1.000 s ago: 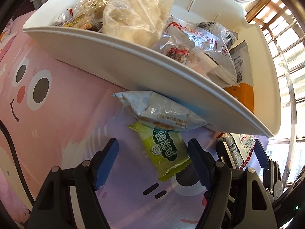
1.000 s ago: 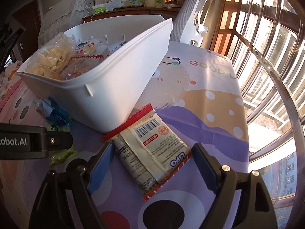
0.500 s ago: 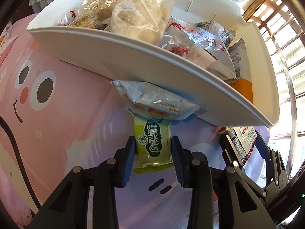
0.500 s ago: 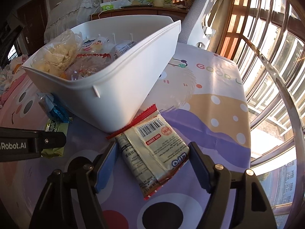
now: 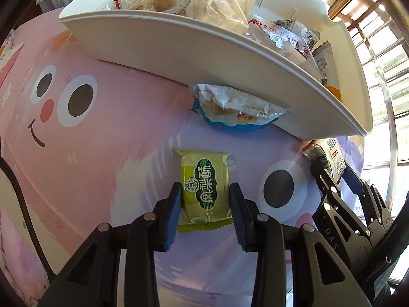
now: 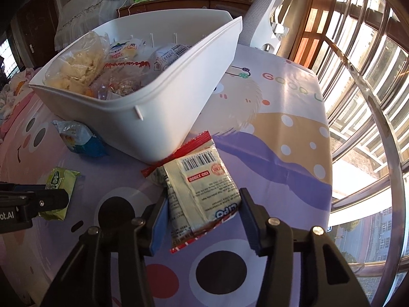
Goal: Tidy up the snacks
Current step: 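Grasp the green snack packet with the left gripper while the right grasps the white-red biscuit pack, then carry both packets over the white basket and open both grippers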
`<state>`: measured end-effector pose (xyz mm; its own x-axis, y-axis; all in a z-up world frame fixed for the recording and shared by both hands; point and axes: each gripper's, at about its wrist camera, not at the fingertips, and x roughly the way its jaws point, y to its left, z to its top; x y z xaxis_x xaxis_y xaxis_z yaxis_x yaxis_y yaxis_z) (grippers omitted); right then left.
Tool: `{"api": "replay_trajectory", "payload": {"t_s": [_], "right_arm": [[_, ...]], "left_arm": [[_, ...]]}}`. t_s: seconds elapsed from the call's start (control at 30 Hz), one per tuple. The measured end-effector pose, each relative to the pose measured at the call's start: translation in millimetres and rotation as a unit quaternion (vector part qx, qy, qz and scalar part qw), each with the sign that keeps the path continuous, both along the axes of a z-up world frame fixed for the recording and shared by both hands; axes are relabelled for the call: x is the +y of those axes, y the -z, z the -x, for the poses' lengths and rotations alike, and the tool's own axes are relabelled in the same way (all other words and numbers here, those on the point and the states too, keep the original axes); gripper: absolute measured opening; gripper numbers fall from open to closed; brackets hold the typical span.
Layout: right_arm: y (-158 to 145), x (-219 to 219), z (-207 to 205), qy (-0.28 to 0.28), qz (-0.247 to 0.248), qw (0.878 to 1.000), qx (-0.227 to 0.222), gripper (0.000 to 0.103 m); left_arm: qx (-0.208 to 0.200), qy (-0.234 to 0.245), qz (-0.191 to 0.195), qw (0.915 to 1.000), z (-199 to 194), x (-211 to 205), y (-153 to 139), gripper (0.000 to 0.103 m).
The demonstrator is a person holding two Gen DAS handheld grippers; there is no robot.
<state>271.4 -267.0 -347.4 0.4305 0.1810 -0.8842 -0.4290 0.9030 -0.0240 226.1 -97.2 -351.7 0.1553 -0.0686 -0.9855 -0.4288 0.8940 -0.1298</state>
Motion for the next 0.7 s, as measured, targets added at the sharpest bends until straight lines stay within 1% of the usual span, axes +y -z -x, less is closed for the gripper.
{"api": "replay_trajectory", "payload": {"t_s": [0.17,0.3,0.4,0.43,0.53,0.6,0.7], "right_arm": [[-2.4,0.9,7.8,0.005,0.000,1.000,0.024,0.052],[-6.9,-2.5,17.1,0.019,-0.009,0.999,0.044,0.052],[-15.0,-5.8,26.3,0.024,-0.007,0.999,0.043,0.052],[-18.3,-7.4,29.6,0.028,-0.008,0.999,0.043,0.051],[-29.7,-13.4,36.9,0.043,-0.014,0.998,0.046,0.051],[-38.8,-14.7,41.1,0.050,-0.010,0.998,0.039,0.051],[-55.2,-16.4,45.8,0.066,-0.022,0.997,0.028,0.052]], "left_arm": [[-0.005,0.008,-0.002,1.0000,13.3,15.0,-13.0,0.035],[-0.007,0.019,0.001,0.9998,11.1,18.5,-22.4,0.035],[-0.012,0.031,0.007,0.9994,3.8,22.3,-34.6,0.035],[-0.018,0.038,0.012,0.9990,10.9,21.9,-42.8,0.035],[-0.035,0.062,0.017,0.9973,10.6,22.1,-61.2,0.035],[-0.041,0.073,0.022,0.9962,15.0,29.8,-73.3,0.035],[-0.045,0.100,0.028,0.9936,13.9,42.5,-90.4,0.035]]}}
